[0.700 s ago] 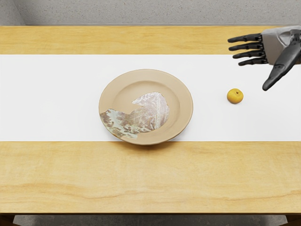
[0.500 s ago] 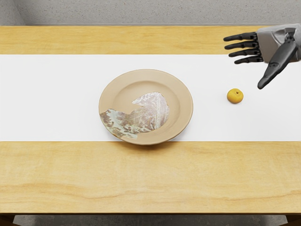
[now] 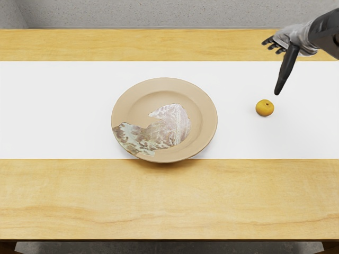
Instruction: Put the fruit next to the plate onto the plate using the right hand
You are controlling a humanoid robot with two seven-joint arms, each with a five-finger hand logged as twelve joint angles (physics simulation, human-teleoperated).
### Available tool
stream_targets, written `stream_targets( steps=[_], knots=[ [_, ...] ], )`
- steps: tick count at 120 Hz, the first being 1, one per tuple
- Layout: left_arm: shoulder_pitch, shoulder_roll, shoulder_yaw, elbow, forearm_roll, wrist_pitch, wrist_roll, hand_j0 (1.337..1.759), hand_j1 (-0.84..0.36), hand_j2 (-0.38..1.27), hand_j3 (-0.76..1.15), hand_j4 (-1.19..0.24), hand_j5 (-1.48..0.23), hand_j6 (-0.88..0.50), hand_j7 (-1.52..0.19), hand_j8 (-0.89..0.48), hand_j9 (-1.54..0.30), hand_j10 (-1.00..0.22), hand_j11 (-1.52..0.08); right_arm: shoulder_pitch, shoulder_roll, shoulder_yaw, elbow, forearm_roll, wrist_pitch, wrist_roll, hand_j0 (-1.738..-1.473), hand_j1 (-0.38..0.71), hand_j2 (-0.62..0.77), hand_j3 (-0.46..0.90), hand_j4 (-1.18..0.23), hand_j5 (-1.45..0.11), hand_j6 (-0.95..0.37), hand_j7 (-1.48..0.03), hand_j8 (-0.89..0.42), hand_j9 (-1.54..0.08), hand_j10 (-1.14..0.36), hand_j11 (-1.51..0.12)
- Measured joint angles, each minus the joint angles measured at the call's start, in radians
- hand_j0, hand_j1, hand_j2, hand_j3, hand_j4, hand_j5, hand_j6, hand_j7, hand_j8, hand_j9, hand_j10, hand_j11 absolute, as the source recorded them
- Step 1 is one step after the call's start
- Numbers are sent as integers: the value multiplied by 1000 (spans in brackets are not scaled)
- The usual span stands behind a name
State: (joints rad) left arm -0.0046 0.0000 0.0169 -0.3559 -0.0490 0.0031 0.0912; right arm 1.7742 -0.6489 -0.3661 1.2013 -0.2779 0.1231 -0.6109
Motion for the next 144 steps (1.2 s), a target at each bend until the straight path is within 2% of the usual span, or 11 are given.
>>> stream_targets(
  steps=[23,46,57,82,94,118,144],
  knots=[
    [0,0,0,0,0,0,0,1658,349,0,0,0,0,0,0,0,0,0,0,-78,88,-22,-27,-76,-152,0,-1658,-349,0,0,-2,0,-4,0,-3,0,-2,0],
    [0,0,0,0,0,0,0,1658,349,0,0,0,0,0,0,0,0,0,0,-196,143,-21,-65,-139,-262,0,-1658,-349,1,0,-2,0,-4,0,-3,0,-2,0],
    [0,0,0,0,0,0,0,1658,349,0,0,0,0,0,0,0,0,0,0,-261,159,-9,-109,-164,-292,0,-1658,-349,1,0,-2,0,-4,0,-3,0,-2,0],
    [0,0,0,0,0,0,0,1658,349,0,0,0,0,0,0,0,0,0,0,-352,172,55,-159,-187,-312,0,-1658,-343,0,0,-8,-7,-9,-7,-8,-7,-7,-7],
    [0,0,0,0,0,0,0,1658,349,0,0,0,0,0,0,0,0,0,0,-377,195,80,-191,-213,-314,0,-1658,-337,-1,0,-13,-14,-14,-14,-14,-14,-13,-14],
    [0,0,0,0,0,0,0,1658,349,0,0,0,0,0,0,0,0,0,0,-422,283,94,-316,-256,-314,0,-1658,-331,-2,0,-18,-21,-19,-20,-18,-21,-17,-20],
    [0,0,0,0,0,0,0,1658,349,0,0,0,0,0,0,0,0,0,0,-438,308,96,-351,-269,-313,0,-1658,-268,-13,0,-71,-90,-72,-89,-71,-89,-70,-89]
  ],
)
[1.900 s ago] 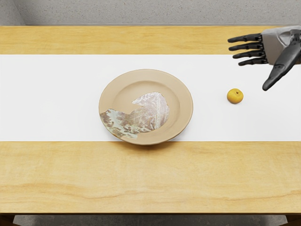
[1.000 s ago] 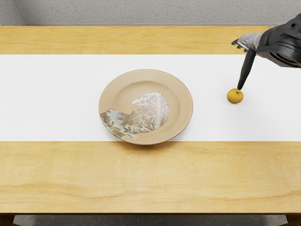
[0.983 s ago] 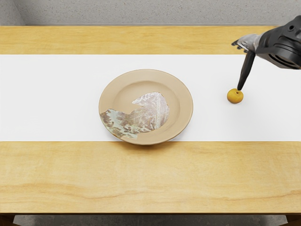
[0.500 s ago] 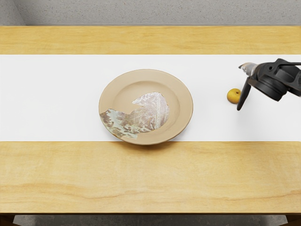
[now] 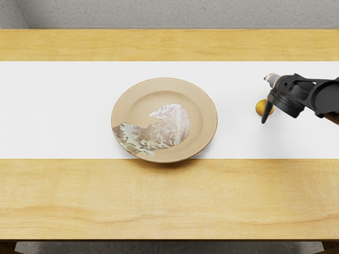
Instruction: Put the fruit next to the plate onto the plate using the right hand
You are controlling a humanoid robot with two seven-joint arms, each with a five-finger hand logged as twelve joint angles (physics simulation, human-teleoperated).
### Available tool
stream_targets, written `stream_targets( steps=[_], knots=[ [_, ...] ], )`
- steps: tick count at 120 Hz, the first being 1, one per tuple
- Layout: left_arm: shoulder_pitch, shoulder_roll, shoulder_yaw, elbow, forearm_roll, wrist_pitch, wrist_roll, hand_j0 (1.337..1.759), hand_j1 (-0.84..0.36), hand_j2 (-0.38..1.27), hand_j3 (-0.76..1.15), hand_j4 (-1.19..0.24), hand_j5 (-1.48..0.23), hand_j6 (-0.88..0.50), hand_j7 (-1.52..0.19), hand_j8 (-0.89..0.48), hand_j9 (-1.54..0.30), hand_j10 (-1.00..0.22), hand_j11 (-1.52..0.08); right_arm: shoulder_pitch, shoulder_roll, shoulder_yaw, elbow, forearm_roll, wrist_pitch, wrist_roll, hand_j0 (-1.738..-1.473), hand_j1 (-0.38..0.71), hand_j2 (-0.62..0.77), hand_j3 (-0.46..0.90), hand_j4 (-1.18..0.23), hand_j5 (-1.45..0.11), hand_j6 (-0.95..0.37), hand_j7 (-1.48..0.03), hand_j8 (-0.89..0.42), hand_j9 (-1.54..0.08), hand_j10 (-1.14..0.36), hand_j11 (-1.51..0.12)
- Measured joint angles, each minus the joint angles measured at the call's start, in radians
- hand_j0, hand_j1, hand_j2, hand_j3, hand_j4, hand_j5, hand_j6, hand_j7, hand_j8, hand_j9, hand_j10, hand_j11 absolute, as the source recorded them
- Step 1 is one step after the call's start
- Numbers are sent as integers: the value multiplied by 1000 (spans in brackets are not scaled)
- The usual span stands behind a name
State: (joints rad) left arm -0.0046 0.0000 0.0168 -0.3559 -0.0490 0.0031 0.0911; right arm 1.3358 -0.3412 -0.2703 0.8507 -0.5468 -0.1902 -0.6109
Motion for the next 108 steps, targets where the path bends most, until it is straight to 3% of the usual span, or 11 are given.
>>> stream_targets(
  steps=[108],
  knots=[
    [0,0,0,0,0,0,0,1658,349,0,0,0,0,0,0,0,0,0,0,-26,41,-1,-40,-4,-2,0,-1658,-87,-42,0,-221,-285,-223,-285,-222,-285,-221,-285]
  ],
)
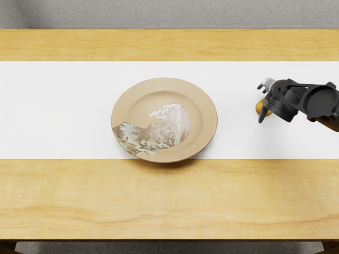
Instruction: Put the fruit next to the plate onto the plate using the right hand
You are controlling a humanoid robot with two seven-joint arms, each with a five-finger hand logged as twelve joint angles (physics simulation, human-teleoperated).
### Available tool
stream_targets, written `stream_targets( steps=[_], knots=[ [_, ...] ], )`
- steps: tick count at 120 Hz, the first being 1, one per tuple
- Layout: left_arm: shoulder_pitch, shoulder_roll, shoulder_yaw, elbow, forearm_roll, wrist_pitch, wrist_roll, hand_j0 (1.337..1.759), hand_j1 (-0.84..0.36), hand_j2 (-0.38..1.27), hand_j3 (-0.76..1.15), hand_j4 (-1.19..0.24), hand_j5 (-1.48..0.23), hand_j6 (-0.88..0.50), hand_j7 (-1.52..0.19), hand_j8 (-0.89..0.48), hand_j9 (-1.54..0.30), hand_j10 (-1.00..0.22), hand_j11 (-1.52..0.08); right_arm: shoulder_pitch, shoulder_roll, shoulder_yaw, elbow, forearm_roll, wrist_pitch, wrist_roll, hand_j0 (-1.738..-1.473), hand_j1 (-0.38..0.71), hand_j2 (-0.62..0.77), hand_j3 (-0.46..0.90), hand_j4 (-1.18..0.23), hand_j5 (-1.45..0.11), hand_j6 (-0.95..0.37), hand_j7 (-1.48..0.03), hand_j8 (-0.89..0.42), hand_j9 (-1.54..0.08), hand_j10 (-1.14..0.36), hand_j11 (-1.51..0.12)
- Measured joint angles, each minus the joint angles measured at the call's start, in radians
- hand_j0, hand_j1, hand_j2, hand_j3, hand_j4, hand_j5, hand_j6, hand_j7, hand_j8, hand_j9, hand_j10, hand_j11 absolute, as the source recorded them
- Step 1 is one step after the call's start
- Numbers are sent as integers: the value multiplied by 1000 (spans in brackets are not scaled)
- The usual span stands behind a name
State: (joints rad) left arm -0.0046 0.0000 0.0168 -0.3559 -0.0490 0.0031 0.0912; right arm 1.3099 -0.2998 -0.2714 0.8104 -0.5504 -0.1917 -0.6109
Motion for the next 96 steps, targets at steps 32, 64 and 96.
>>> stream_targets(
  steps=[32,64,96],
  knots=[
    [0,0,0,0,0,0,0,1658,349,0,0,0,0,0,0,0,0,0,0,-3,0,-1,0,0,0,0,-1658,-75,-44,0,-231,-298,-232,-298,-232,-298,-231,-298],
    [0,0,0,0,0,0,0,1658,349,0,0,0,0,0,0,0,0,0,0,-6,-4,-2,1,0,0,0,-1658,-73,-45,0,-233,-301,-235,-301,-234,-301,-233,-301],
    [1,0,0,0,0,0,0,1658,349,0,0,0,0,0,0,0,0,0,0,-17,-14,0,1,0,-1,0,-1658,-57,-47,0,-247,-318,-248,-318,-247,-318,-246,-318]
  ],
)
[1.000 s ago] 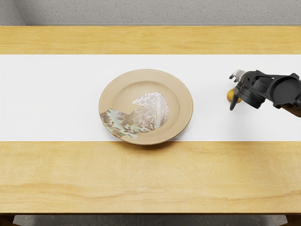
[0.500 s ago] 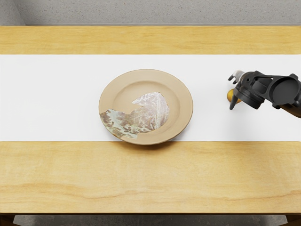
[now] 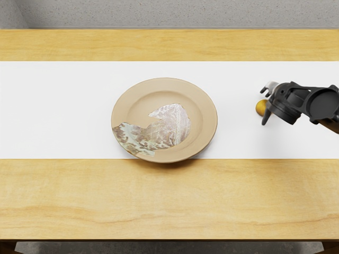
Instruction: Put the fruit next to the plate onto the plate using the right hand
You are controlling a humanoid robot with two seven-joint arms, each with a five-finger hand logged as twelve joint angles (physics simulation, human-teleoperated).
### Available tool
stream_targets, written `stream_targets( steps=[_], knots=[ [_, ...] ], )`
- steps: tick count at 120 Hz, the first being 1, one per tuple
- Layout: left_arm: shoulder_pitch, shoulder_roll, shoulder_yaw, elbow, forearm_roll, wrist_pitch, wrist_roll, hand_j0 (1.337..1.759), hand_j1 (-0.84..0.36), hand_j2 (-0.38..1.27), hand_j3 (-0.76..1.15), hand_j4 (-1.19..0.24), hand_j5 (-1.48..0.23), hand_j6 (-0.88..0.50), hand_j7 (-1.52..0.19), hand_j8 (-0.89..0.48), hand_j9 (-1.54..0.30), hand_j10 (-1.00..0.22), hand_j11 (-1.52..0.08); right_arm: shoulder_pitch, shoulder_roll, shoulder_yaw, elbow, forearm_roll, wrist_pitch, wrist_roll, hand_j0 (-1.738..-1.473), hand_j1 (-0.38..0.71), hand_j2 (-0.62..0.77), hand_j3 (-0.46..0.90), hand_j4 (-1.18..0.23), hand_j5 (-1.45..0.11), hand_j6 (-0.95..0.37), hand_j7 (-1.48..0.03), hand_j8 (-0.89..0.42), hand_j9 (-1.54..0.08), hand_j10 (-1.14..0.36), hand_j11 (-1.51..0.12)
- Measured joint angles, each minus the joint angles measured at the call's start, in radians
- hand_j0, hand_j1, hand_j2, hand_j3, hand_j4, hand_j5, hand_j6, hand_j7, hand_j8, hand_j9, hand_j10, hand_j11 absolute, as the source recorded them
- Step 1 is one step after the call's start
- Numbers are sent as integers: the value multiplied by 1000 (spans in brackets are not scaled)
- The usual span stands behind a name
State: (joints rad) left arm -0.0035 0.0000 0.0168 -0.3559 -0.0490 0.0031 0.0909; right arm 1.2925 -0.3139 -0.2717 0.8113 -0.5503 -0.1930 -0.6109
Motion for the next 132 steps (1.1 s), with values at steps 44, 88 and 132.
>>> stream_targets(
  steps=[44,88,132],
  knots=[
    [-1,0,0,0,0,0,0,1658,349,0,0,0,0,0,0,0,0,0,0,9,4,0,0,1,1,0,-1658,5,-57,0,-298,-385,-299,-385,-299,-385,-298,-385],
    [-1,0,0,0,0,0,0,1658,349,0,0,0,0,0,0,0,0,0,0,-1,-3,35,-1,28,45,-2,-1651,300,161,-1,-708,-854,-415,-888,-172,-924,-550,-887],
    [0,0,0,0,0,0,0,1658,349,0,0,0,0,0,0,0,0,0,0,0,-107,246,-1,126,293,0,-1647,300,186,1,-834,-1108,-374,-1093,-259,-1148,-518,-1164]
  ],
)
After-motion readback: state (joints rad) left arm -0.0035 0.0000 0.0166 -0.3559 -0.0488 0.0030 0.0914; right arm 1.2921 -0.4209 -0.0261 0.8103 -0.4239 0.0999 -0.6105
